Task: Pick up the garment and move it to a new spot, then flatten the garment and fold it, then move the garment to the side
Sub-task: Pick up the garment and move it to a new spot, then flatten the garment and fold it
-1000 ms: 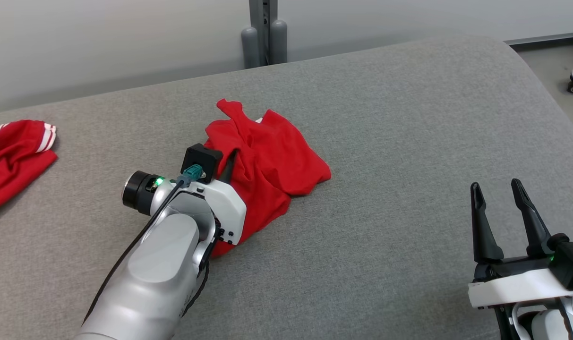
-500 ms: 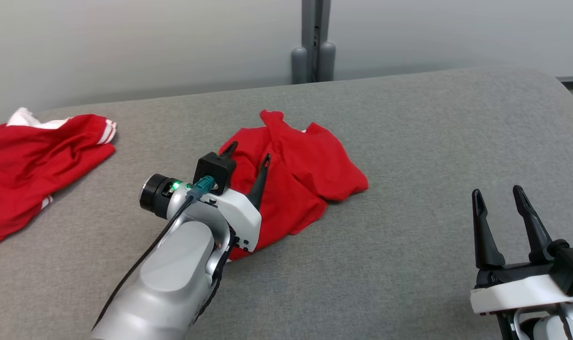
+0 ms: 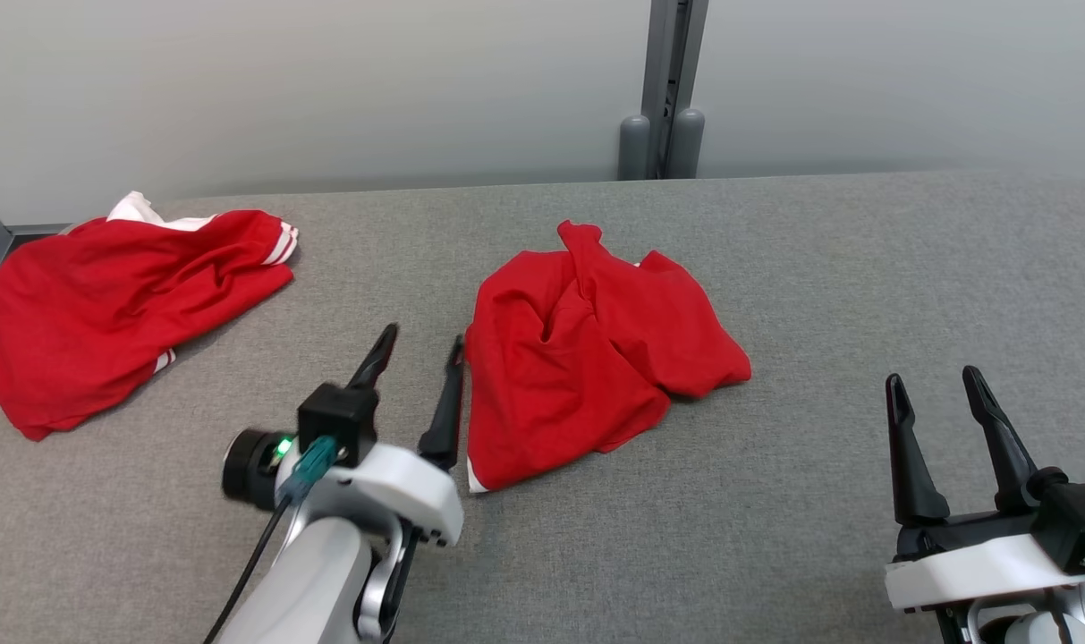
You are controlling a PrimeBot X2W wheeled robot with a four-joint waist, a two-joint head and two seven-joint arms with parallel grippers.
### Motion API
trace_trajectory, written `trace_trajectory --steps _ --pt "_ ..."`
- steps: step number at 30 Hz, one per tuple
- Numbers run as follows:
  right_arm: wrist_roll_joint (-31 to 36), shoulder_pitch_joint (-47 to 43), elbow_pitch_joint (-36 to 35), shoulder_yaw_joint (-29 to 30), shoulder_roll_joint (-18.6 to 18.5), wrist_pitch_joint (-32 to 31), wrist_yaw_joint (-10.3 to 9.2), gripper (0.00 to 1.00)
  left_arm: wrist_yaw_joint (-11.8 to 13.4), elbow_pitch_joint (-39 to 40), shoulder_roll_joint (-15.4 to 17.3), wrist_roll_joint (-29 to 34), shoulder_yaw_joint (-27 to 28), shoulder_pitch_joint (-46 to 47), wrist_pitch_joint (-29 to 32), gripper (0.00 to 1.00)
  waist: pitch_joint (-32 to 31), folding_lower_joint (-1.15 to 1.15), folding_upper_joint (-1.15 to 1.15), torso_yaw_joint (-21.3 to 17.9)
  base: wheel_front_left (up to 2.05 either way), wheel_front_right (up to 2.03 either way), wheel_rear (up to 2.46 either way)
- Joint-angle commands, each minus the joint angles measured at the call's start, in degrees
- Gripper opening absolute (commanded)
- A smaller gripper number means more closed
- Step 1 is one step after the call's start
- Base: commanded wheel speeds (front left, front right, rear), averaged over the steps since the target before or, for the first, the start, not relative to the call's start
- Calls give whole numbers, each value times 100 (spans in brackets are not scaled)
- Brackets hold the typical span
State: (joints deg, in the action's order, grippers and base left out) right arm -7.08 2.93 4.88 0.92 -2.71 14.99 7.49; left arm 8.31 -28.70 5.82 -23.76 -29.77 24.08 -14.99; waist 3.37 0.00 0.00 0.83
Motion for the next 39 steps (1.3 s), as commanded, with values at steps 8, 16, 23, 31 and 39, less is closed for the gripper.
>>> trace_trajectory --steps 8,16,23,31,39 --pt "11 -139 1 12 -34 30 1 100 171 921 -4 376 1040 -1166 -27 100 -79 0 0 113 0 0 0" --pt "-38 -234 47 -30 -34 30 1 100 -3 1118 -176 614 1664 -1789 -21 100 -148 0 0 180 0 0 0" --pt "-56 -250 66 -71 -34 30 1 100 -130 1061 -242 756 1813 -1883 -22 100 -166 0 0 191 0 0 0" --pt "-56 -310 84 -86 -34 30 1 100 -222 991 -281 871 1922 -1909 -22 100 -211 0 0 160 0 0 0" --pt "-55 -351 94 -101 -34 30 1 100 -224 928 -282 761 1787 -1896 -22 100 -230 0 0 208 0 0 0"
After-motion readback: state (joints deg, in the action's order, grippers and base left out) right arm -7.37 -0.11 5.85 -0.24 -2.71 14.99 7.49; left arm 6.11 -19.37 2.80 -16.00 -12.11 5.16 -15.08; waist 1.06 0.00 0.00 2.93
